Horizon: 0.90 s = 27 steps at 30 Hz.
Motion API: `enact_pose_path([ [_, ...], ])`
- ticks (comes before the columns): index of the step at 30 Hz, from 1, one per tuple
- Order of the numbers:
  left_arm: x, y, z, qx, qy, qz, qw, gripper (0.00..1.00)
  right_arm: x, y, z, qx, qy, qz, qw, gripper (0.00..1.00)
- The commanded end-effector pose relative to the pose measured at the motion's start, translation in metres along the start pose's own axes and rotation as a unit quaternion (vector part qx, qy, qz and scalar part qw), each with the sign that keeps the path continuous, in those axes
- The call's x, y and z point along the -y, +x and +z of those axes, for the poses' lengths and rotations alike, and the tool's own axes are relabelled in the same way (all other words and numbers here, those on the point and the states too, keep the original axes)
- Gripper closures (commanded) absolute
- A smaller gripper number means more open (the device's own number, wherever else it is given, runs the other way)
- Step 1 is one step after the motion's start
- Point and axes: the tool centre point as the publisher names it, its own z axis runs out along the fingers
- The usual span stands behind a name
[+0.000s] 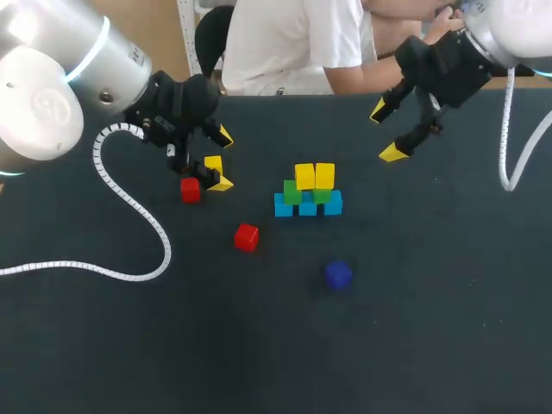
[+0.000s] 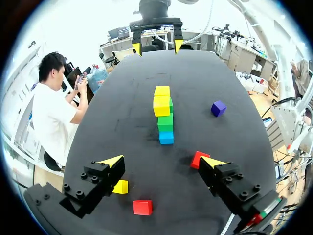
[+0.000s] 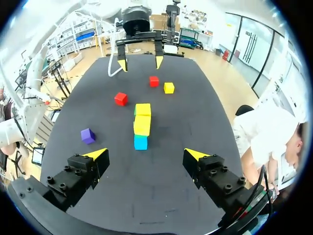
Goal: Place the blue cubes, place green cubes on the blue cubes, place the yellow cubes on the green cubes, then place the red cubes on the yellow cubes, and place purple cube on the red cubes.
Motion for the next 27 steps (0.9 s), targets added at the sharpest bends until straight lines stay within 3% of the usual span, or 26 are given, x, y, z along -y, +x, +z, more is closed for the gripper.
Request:
enact_pose_path([
  [1,0.0,0.001,0.0,0.001,0.001,0.001,1.0,0.0,-0.002,0.0,0.002,-0.011,-0.008,-0.003,1.0,0.0],
  [21,0.0,0.001,0.0,0.001,0.001,0.001,1.0,0.0,-0.003,-0.001,0.002,-0.014,-0.009,-0.007,1.0,0.0],
  [27,-0.029,-0.004,-0.001,-0.123,0.009,-0.022,0.992,0.0,-0.003,-0.001,0.002,-0.014,-0.009,-0.007,1.0,0.0],
])
